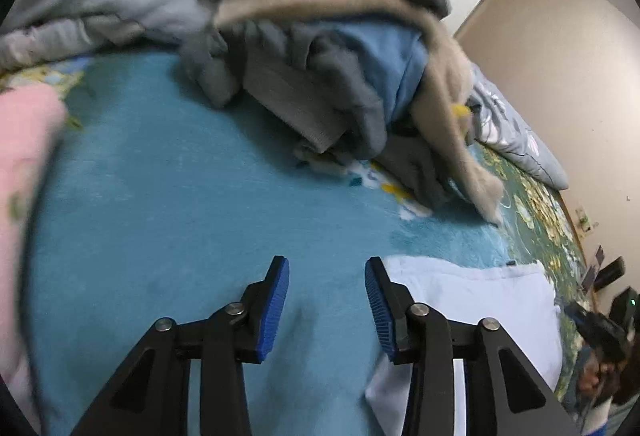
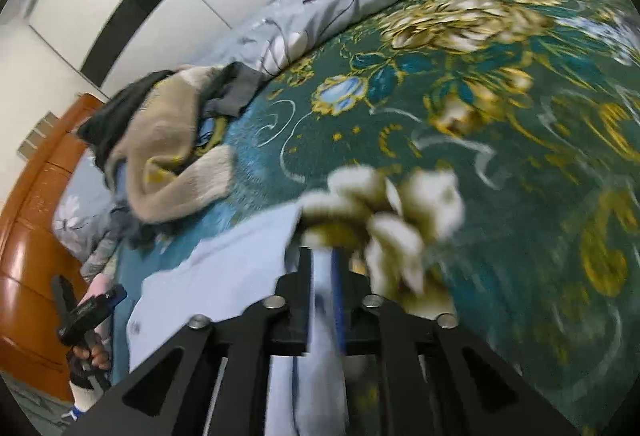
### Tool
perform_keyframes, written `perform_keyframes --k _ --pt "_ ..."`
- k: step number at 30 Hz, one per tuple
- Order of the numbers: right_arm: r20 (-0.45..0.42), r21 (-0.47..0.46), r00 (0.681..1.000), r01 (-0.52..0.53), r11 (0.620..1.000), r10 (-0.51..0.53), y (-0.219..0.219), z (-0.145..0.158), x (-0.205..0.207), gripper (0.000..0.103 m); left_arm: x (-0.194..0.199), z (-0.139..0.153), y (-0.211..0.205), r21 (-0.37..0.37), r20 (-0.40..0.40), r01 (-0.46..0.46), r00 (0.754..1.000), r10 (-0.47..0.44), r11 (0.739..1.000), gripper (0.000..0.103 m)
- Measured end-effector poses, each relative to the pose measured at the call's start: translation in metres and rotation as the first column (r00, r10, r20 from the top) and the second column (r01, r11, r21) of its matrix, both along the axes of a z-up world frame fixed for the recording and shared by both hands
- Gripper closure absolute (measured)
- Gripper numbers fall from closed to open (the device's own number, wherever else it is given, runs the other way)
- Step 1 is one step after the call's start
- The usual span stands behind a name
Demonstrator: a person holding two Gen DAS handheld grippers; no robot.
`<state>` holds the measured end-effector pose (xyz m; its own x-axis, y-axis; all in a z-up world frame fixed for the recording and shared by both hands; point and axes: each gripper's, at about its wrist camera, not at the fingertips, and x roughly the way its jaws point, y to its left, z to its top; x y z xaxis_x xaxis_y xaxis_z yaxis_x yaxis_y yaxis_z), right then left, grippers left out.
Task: Fold clothes
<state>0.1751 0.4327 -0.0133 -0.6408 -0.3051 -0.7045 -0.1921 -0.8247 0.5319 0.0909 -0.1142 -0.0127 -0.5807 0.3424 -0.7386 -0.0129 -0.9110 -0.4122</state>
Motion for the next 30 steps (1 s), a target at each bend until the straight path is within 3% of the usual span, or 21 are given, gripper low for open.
perform_keyframes --k 2,5,10,12,15,19,22,25,26,27,28,30 --pt "-0.008 -0.037 1.000 -0.010 0.999 0.009 -0.005 -0.004 0.026 0.065 0.022 0.008 0.016 0.018 -0.029 0.042 0.999 -0.042 0.999 0.052" --pt "-0.012 -0.083 1.000 -0.020 0.996 0.019 -0.012 -0.013 0.060 0.065 0.052 0.013 0.062 0.040 -0.058 0.162 0.985 -0.160 0.986 0.050" --pt "-0.012 -0.189 1.000 -0.005 0.982 0.003 -0.024 -0.033 0.095 0.064 0.074 0.004 0.157 -0.029 -0.033 0.332 0.942 -0.333 0.943 0.050" --pt "-0.024 -0.233 1.000 0.003 0.973 -0.009 -0.026 -0.039 0.103 0.064 0.074 -0.004 0.182 -0.025 0.001 0.378 0.926 -0.378 0.925 0.050" --pt "-0.039 -0.281 0.999 0.015 0.960 -0.027 -0.025 -0.044 0.105 0.064 0.073 -0.019 0.209 -0.006 0.066 0.404 0.913 -0.403 0.915 0.050" --pt "-0.054 -0.343 0.997 0.025 0.939 -0.046 -0.021 -0.049 0.090 0.064 0.076 -0.022 0.218 -0.061 0.067 0.404 0.914 -0.400 0.913 0.050" --pt "-0.057 -0.396 0.996 0.034 0.918 -0.062 -0.017 -0.054 0.074 0.064 0.079 -0.021 0.216 -0.054 0.070 0.404 0.914 -0.400 0.913 0.050" --pt "-0.067 -0.389 0.996 0.024 0.921 -0.055 -0.023 -0.052 0.063 0.064 0.080 -0.023 0.217 -0.053 0.065 0.402 0.915 -0.398 0.914 0.050" --pt "-0.065 -0.384 0.996 0.025 0.923 -0.055 -0.024 -0.052 0.062 0.068 0.080 -0.024 0.219 -0.060 0.062 0.403 0.915 -0.400 0.913 0.050" --pt "-0.061 -0.381 0.996 0.029 0.924 -0.057 -0.026 -0.052 0.061 0.083 0.080 -0.025 0.222 -0.070 0.058 0.406 0.913 -0.403 0.911 0.050" --pt "-0.057 -0.377 0.997 0.033 0.926 -0.059 -0.027 -0.052 0.061 0.090 0.081 -0.025 0.223 -0.079 0.055 0.410 0.912 -0.407 0.908 0.049" --pt "-0.047 -0.376 0.996 0.048 0.925 -0.071 -0.028 -0.051 0.060 0.092 0.082 -0.025 0.223 -0.081 0.049 0.418 0.908 -0.415 0.905 0.049"
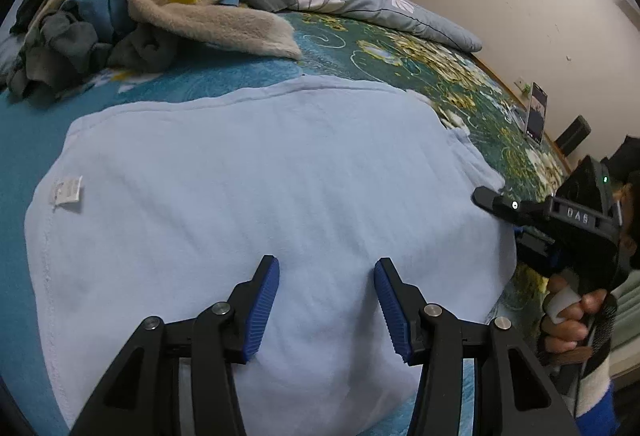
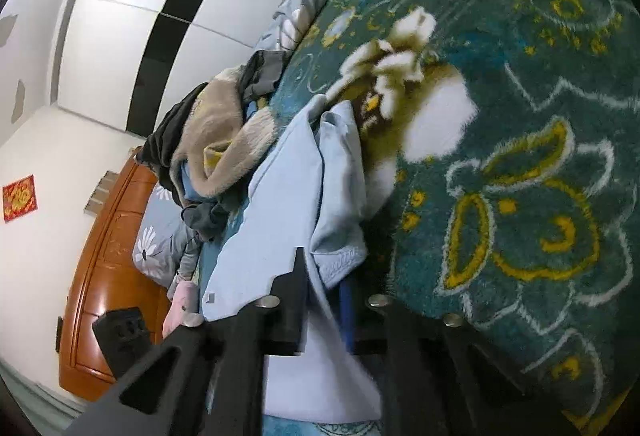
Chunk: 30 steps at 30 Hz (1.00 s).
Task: Fold clothes
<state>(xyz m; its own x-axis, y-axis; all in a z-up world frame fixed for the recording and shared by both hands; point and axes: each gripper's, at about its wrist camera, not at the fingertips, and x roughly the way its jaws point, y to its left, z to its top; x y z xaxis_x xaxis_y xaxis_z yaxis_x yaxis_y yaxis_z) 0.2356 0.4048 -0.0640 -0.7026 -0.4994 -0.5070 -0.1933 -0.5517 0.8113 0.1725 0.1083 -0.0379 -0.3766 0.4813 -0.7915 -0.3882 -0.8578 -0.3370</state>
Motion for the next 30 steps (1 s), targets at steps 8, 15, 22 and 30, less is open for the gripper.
perform_keyframes --k 8,15,22,30 --pt "0.055 0.242 0.998 -0.037 0.970 0.024 -0.029 0.050 -0.015 0.093 -0.006 0.016 -0.077 0.115 0.052 -0.151 0.988 0.146 0.982 0.049" --pt "-0.040 0.382 0.987 -0.130 0.915 0.157 -0.108 0.116 -0.027 0.093 0.002 0.024 -0.181 0.157 0.044 -0.358 0.934 0.355 0.921 0.049" --pt "-0.051 0.488 0.923 -0.309 0.816 0.380 -0.232 0.127 -0.041 0.093 0.018 0.016 -0.239 0.199 0.065 -0.470 0.882 0.466 0.860 0.049" --pt "0.144 0.496 0.861 -0.489 0.717 0.487 -0.316 0.050 -0.049 0.088 0.030 0.003 -0.257 0.220 0.097 -0.476 0.879 0.466 0.852 0.048"
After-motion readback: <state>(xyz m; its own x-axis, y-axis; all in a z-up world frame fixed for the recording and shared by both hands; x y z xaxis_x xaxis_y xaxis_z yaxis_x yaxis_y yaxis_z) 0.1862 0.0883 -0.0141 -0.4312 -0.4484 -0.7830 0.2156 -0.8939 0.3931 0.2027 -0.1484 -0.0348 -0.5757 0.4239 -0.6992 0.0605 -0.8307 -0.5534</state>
